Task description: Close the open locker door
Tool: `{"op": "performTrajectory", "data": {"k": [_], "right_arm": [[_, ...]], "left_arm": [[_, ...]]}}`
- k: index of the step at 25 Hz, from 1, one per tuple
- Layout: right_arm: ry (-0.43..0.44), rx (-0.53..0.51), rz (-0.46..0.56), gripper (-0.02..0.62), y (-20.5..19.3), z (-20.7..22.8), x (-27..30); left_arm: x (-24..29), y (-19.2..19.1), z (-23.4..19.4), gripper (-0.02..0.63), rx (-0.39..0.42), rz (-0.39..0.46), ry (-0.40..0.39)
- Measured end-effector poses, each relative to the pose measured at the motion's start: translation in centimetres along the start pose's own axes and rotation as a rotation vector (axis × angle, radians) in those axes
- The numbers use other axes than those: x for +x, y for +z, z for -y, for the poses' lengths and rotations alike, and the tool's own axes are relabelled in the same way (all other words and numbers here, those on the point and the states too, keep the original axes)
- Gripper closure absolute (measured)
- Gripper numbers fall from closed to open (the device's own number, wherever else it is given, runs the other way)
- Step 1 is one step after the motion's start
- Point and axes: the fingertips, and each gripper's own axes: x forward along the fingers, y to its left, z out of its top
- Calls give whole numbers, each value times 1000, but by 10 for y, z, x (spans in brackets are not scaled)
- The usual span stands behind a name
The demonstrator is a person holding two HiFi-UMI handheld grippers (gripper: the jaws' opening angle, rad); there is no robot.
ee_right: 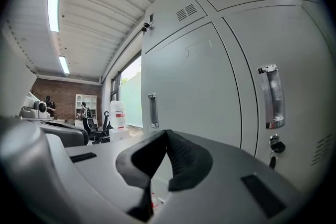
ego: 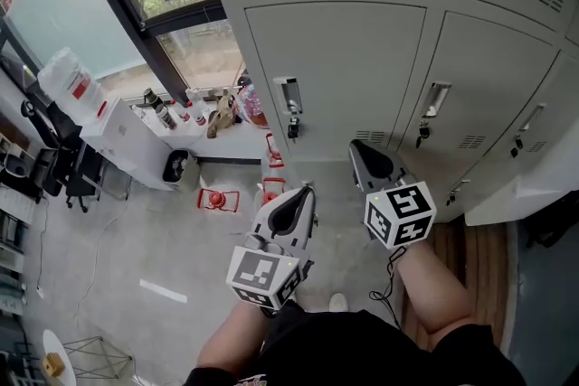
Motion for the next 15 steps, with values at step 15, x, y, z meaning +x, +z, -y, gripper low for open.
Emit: {"op": "performTrajectory", "data": {"k": [15], "right_arm": [[42,23,2,541,-14,-44,-55]], "left_arm": [[-43,-5,32,589,41,-22,-14]]}}
